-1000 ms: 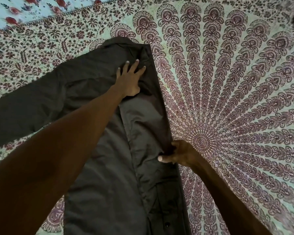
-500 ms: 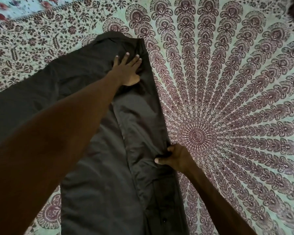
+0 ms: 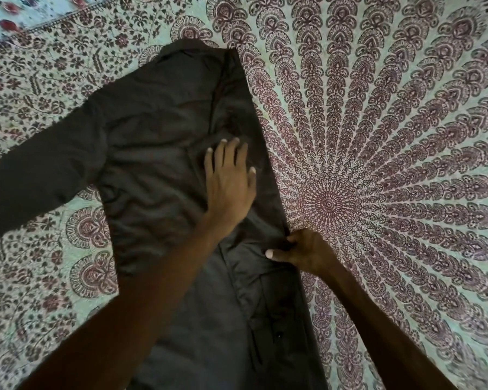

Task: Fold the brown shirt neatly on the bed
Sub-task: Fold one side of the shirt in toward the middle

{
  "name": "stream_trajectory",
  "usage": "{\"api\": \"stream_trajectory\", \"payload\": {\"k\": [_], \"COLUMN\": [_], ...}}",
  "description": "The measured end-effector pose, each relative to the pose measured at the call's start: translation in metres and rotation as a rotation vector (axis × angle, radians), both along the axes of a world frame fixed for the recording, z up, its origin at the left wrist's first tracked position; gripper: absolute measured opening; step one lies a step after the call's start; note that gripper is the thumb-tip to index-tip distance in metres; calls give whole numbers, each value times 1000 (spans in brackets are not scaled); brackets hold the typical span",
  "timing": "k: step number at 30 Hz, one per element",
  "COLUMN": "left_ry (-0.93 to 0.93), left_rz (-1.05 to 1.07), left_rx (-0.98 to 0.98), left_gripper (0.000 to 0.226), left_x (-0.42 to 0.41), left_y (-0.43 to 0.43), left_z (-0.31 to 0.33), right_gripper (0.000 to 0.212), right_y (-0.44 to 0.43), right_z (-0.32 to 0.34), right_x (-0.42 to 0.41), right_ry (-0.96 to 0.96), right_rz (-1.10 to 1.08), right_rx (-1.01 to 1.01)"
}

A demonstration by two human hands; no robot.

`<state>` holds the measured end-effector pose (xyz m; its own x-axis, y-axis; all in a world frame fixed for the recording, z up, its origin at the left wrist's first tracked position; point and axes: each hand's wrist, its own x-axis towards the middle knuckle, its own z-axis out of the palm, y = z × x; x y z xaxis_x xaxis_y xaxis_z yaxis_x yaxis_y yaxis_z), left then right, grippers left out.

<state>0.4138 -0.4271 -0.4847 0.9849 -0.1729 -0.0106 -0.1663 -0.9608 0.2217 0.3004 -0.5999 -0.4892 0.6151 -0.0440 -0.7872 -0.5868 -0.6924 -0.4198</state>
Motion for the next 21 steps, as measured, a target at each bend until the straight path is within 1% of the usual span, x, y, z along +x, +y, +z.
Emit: {"api": "stream_trajectory", "payload": {"k": [3,5,6,8,9,10,11,14,17,19,21], "left_ry": [74,135,162,202,216,229,242,268,276,291,305], "left_rz": [-73,-127,-142,-132,-122,-123,-136,-188,-211,-229,-241], "left_rx": [-21,-7,8,24,19,14,13,38,76,96,96], "left_gripper": [60,64,65,68,69,70,70,70,72,77,80], "left_x": [-49,-76,-86,-99,-103,-105,-107,-107,-107,-105,-103], "left_y": [0,5,7,11,12,13,14,17,19,21,23], "left_z": [-6,-15,-20,-27,-29,-31,-33,-38,-40,-41,-39], "right_gripper": [50,45,46,62,58,46,40,47,36,36,35], "right_y": [-2,-2,-1,1,2,3,4,3,2,1,0], "right_z": [-4,-6,-4,-1,0,-1,0,-3,6,8,7], "right_x": [-13,-23,-28,-35,-38,-40,-43,-54,-65,-73,-81], "right_ry": [54,71,73,96,95,80,63,13,-6,-13,-37], "right_rz": [86,111,109,57,29,4,-18,-107,-47,4,-1], "right_rx": [-33,-87,-110,-113,-82,-48,-17,15,29,-20,-119]}}
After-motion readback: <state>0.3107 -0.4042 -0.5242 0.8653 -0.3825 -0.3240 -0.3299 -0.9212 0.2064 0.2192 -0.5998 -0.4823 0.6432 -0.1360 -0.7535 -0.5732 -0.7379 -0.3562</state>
